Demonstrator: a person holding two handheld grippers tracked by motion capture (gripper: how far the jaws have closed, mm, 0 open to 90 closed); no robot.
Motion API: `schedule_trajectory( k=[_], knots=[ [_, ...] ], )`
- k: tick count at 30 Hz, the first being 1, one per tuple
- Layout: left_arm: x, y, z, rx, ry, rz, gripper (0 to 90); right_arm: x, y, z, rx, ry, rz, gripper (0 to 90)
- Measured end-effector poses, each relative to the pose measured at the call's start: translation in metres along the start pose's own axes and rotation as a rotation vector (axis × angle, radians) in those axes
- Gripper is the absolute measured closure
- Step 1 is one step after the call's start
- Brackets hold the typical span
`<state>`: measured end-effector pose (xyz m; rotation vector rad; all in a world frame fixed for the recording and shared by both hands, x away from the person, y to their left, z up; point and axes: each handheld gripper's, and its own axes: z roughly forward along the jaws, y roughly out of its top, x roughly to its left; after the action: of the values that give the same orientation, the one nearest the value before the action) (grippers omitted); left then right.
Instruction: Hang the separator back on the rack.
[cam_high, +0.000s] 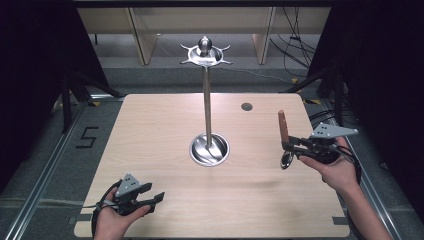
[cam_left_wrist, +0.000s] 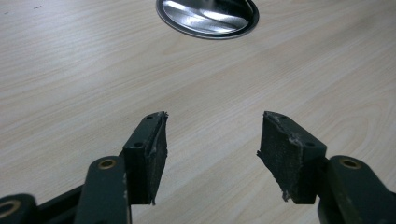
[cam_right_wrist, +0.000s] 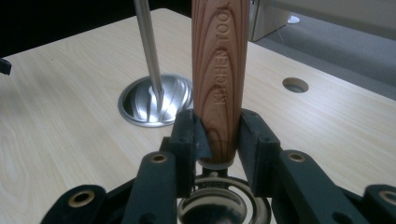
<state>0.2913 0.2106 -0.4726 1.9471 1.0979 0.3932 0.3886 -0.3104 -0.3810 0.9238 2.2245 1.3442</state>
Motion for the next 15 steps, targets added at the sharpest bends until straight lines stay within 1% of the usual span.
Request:
schedule_trajectory(
  k=[1,2,3,4,6,8,9,10,11,12,13,14,15],
  knots=[
    [0.000,0.000,0.000,0.000,0.000,0.001,40.3,0.000,0.002,-0.001,0.017,0.015,0.004,69.6],
    [0.000,0.000,0.000,0.000,0.000,0.001,40.3,-0.001,0.003,-0.001,0.008,0.017,-0.012,69.6],
    [0.000,0.000,0.000,0.000,0.000,0.001,40.4,0.001,0.003,-0.001,0.012,0.009,0.003,69.6],
    [0.000,0.000,0.000,0.000,0.000,0.000,40.4,0.001,0.004,0.000,-0.009,0.004,-0.002,69.6],
    [0.000,0.000,0.000,0.000,0.000,0.001,40.3,0.001,0.006,-0.001,0.012,0.016,-0.006,69.6],
    [0.000,0.000,0.000,0.000,-0.001,0.001,40.3,0.002,0.008,0.001,-0.008,0.007,-0.007,69.6],
    [0.000,0.000,0.000,0.000,-0.001,0.001,40.3,0.002,0.009,0.002,-0.010,0.015,-0.005,69.6],
    [0.000,0.000,0.000,0.001,-0.001,0.002,40.3,0.002,0.010,0.001,-0.002,0.023,-0.002,69.6],
    [0.000,0.000,0.000,0.000,-0.001,0.001,40.3,0.001,0.011,0.001,0.002,0.020,-0.010,69.6],
    [0.000,0.000,0.000,0.000,-0.001,0.001,40.3,0.002,0.012,0.002,-0.006,0.019,-0.003,69.6],
    [0.000,0.000,0.000,0.000,-0.001,0.001,40.3,0.002,0.013,0.003,-0.013,0.019,-0.015,69.6],
    [0.000,0.000,0.000,0.000,-0.001,0.001,40.3,0.004,0.014,0.004,-0.026,0.014,-0.006,69.6],
    [0.000,0.000,0.000,0.000,-0.002,0.001,40.3,0.002,0.015,0.005,-0.034,0.011,-0.030,69.6]
  ],
)
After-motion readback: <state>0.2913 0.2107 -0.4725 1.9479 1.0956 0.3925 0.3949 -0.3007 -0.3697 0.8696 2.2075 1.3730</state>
